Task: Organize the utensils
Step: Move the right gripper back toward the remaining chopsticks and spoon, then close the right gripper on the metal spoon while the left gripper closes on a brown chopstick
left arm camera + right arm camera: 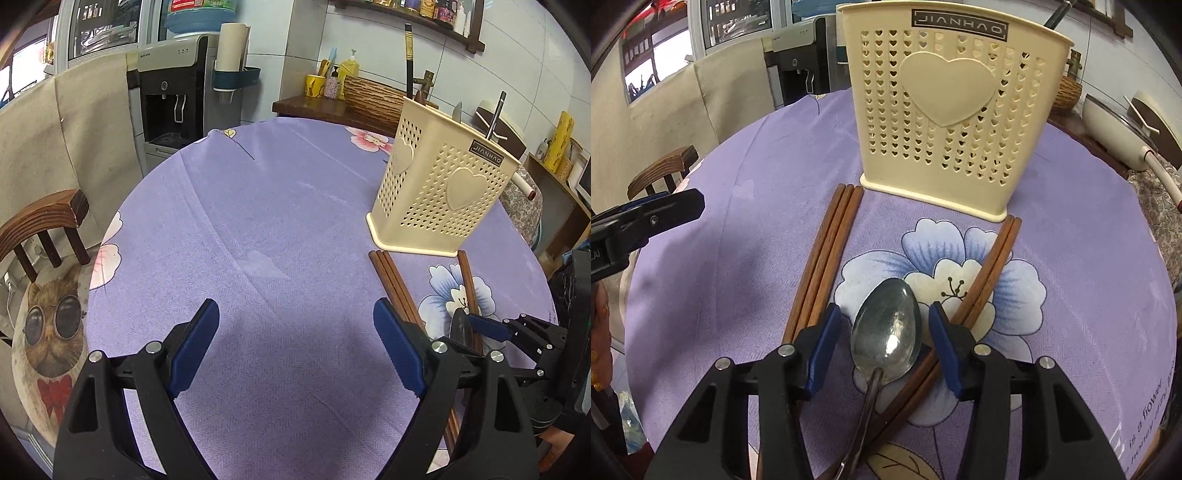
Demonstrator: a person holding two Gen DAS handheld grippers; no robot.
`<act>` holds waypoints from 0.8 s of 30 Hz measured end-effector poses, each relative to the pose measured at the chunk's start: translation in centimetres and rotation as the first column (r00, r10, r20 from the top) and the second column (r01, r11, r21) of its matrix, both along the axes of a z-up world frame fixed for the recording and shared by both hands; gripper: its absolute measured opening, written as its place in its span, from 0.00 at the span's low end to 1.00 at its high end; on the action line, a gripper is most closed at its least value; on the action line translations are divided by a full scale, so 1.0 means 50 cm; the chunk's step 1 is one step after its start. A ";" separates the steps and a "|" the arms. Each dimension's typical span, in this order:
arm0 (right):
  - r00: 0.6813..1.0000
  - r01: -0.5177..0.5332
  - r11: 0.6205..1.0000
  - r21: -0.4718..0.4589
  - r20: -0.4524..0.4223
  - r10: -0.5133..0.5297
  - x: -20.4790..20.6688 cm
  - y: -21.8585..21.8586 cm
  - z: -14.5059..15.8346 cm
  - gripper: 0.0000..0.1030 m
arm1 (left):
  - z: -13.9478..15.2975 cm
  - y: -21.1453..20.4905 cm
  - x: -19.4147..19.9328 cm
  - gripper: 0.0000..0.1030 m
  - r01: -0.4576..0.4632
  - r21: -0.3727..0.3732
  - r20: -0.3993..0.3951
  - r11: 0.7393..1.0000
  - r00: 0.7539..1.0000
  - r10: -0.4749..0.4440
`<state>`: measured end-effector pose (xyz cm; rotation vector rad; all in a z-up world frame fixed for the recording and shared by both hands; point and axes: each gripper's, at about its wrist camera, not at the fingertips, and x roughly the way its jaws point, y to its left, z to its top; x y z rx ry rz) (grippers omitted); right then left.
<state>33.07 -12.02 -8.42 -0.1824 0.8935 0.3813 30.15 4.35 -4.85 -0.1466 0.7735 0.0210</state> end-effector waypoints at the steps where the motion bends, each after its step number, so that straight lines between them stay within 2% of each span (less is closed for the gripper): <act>1: 1.000 0.001 1.000 0.002 0.000 -0.001 0.001 -0.001 0.000 0.43 | 0.000 -0.002 0.001 0.82 0.004 0.000 -0.001 1.000 1.000 -0.004; 3: 1.000 0.008 1.000 0.008 0.002 -0.008 0.002 -0.002 0.001 0.35 | -0.002 -0.011 0.004 0.82 0.017 0.002 -0.005 1.000 1.000 -0.017; 8: 1.000 0.027 0.998 0.051 0.001 -0.028 0.001 -0.014 0.006 0.35 | -0.007 -0.040 0.011 0.82 0.061 0.012 -0.013 0.998 0.998 -0.061; 16: 0.994 0.091 0.987 0.130 0.056 -0.099 -0.026 -0.079 0.050 0.35 | -0.026 -0.109 0.050 0.78 0.165 -0.001 -0.053 0.986 0.985 -0.165; 20: 0.989 0.113 0.984 0.141 0.081 -0.126 -0.046 -0.102 0.064 0.35 | -0.050 -0.165 0.075 0.76 0.216 0.084 -0.084 0.973 0.974 -0.209; 24: 0.986 0.128 0.979 0.159 0.091 -0.143 -0.054 -0.123 0.077 0.35 | -0.078 -0.178 0.086 0.76 0.198 0.172 -0.120 0.965 0.976 -0.179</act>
